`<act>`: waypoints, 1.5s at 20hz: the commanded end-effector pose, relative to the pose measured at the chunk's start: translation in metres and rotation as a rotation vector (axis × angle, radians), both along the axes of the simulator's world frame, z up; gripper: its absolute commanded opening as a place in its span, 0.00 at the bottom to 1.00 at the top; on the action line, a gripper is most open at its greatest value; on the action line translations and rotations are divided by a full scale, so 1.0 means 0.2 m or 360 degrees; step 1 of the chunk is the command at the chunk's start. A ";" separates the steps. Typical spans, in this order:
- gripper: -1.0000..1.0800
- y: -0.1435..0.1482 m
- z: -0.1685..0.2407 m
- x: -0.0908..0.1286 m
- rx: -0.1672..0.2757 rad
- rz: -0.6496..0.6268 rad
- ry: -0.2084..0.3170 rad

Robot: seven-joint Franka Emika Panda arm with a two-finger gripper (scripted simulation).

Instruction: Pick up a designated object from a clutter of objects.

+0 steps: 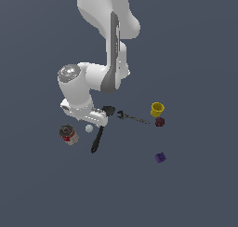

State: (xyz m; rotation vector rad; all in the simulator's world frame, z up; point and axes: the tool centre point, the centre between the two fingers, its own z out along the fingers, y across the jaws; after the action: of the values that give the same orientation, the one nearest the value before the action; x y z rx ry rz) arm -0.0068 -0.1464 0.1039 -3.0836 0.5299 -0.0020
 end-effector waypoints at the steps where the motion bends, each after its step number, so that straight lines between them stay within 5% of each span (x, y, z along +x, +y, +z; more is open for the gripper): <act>1: 0.96 -0.04 -0.07 -0.02 -0.0009 -0.0026 0.0001; 29: 0.96 -0.08 -0.42 -0.06 -0.0019 -0.0060 0.0006; 30: 0.00 -0.08 -0.42 -0.06 -0.0019 -0.0060 0.0006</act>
State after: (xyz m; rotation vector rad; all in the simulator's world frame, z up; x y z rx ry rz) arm -0.0141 -0.1649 0.0300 -3.0858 0.5905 -0.0226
